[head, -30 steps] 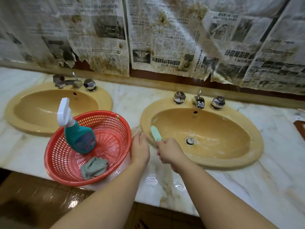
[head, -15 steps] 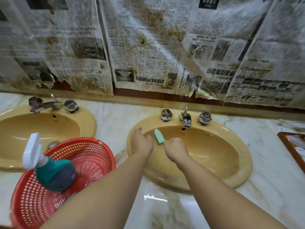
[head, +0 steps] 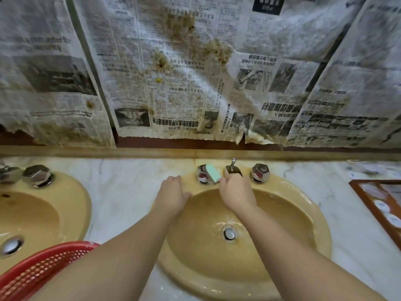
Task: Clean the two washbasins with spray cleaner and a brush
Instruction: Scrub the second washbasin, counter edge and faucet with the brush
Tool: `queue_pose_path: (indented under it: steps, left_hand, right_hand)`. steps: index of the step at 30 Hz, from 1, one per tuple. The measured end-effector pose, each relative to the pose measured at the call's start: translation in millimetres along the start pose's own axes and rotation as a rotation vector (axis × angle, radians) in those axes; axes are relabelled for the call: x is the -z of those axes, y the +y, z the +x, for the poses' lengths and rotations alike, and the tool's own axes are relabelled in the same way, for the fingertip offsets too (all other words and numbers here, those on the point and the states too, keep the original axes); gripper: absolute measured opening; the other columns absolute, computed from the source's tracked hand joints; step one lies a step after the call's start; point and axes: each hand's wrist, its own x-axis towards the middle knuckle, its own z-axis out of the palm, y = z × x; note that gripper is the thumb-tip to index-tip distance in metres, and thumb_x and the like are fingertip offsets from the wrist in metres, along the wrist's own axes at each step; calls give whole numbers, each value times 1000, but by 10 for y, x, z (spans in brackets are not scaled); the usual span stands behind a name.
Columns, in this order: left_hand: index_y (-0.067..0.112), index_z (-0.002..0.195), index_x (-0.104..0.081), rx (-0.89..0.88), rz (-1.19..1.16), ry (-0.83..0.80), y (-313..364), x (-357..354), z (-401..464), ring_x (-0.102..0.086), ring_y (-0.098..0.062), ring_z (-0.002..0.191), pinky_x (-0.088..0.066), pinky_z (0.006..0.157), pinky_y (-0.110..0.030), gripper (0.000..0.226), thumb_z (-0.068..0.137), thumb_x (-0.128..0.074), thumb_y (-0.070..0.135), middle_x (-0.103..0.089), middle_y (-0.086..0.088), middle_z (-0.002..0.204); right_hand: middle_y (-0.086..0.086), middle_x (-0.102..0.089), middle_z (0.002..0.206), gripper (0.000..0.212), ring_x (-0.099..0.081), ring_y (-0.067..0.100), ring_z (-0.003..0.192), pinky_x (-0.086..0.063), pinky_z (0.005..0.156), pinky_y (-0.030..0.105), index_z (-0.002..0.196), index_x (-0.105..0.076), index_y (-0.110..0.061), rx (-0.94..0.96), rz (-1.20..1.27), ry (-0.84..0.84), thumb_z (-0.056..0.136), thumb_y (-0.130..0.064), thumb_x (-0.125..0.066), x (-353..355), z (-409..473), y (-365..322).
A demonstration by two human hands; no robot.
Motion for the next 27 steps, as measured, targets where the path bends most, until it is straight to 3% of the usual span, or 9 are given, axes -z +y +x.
queue_pose_path:
  steps: [4, 7, 10, 16, 19, 23, 25, 27]
  left_hand:
    - [16, 125, -58, -4, 50, -11, 20, -5, 90, -53, -25, 121, -47, 95, -37, 52, 86, -75, 46, -55, -4, 122]
    - [17, 118, -60, 1, 79, -21, 31, 7, 118, -55, -24, 115, -49, 90, -37, 49, 84, -77, 49, -55, -2, 116]
    - [17, 122, -60, 9, 88, -24, 70, 16, 145, -54, -23, 116, -48, 92, -36, 51, 84, -77, 47, -56, -1, 117]
    - [18, 142, -49, 21, 93, -93, 175, 99, 199, -52, -24, 128, -49, 100, -37, 70, 83, -80, 35, -54, -2, 136]
    - [19, 148, -47, -89, 32, -51, 230, 150, 239, -48, -21, 134, -46, 105, -36, 64, 88, -69, 21, -51, 0, 144]
    - [28, 128, -64, -270, -25, 54, 455, 191, 277, -55, -18, 121, -50, 94, -33, 38, 90, -64, 21, -60, 8, 129]
    - [27, 125, -66, -295, -24, 55, 517, 192, 262, -58, -18, 114, -51, 91, -34, 34, 91, -63, 22, -62, 7, 123]
    - [25, 126, -66, -322, -17, 42, 523, 185, 269, -58, -20, 113, -50, 93, -35, 34, 93, -61, 20, -63, 6, 123]
  right_hand:
    - [10, -65, 82, 33, -60, 33, 79, -41, 64, 33, 77, -58, -17, 38, -7, -24, 103, -32, -45, -41, 118, -116]
    - [9, -64, 81, 32, -59, 32, 75, -40, 60, 32, 83, -62, -13, 2, 9, 0, 102, -31, -44, 45, 258, -104]
    - [9, -63, 84, 30, -57, 31, 75, -35, 57, 31, 86, -60, -12, 31, -32, -16, 103, -28, -42, -3, 169, -113]
    - [9, -64, 82, 31, -60, 32, 77, -44, 62, 33, 88, -63, -13, 28, -32, -19, 103, -30, -42, 36, 369, -184]
    - [9, -68, 92, 31, -62, 30, 80, -46, 65, 32, 93, -64, -12, -5, -60, -10, 104, -29, -41, 31, 307, -70]
    - [7, -60, 82, 27, -62, 33, 87, -48, 69, 33, 90, -62, -13, 76, -117, -35, 104, -26, -43, 36, 306, -277]
    - [10, -64, 97, 27, -63, 35, 101, -54, 80, 36, 105, -68, -10, 75, -164, -45, 105, -21, -43, 128, 388, -340]
    - [13, -63, 114, 27, -60, 33, 105, -52, 81, 37, 120, -62, -5, 1, -196, -49, 104, -15, -43, 185, 422, -293]
